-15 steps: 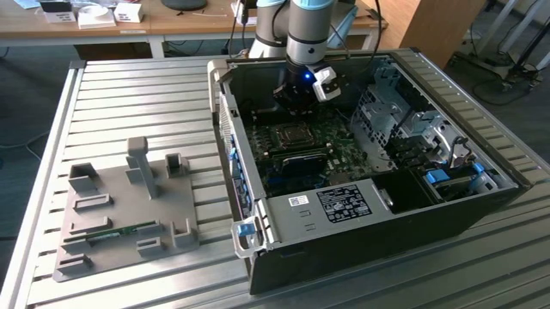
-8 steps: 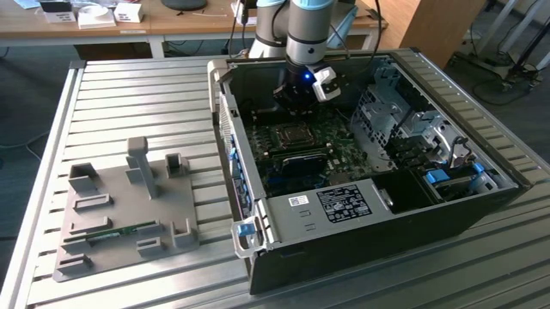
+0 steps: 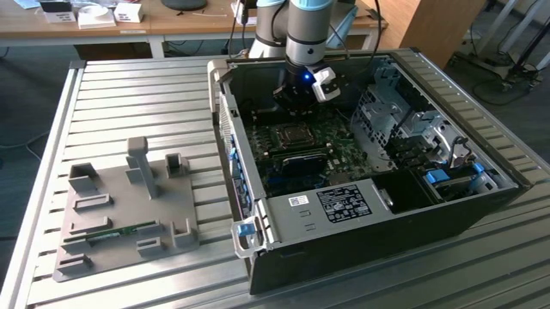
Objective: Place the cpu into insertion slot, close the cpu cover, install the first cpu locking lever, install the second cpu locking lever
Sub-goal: 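Install the first cpu locking lever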
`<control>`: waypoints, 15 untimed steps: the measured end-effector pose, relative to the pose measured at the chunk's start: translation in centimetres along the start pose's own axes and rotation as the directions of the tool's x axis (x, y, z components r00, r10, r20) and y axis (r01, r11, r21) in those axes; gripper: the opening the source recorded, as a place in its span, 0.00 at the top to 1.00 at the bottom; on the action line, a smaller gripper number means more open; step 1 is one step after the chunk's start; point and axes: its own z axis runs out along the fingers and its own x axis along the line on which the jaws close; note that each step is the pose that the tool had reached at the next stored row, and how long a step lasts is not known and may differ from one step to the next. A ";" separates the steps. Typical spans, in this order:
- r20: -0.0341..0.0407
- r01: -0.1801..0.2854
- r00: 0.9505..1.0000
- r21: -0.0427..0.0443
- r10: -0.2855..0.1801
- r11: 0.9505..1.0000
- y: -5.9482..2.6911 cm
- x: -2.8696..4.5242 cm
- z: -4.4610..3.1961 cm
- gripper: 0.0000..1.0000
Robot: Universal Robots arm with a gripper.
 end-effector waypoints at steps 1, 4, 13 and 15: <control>0.000 0.000 1.000 -0.001 0.000 1.000 0.00 0.01 0.00 0.90; -0.001 -0.001 1.000 -0.005 0.001 1.000 0.00 0.02 -0.01 0.90; -0.001 -0.001 1.000 -0.007 0.001 1.000 0.00 0.01 0.00 0.90; -0.001 -0.001 1.000 -0.007 0.001 1.000 0.00 0.02 0.00 0.90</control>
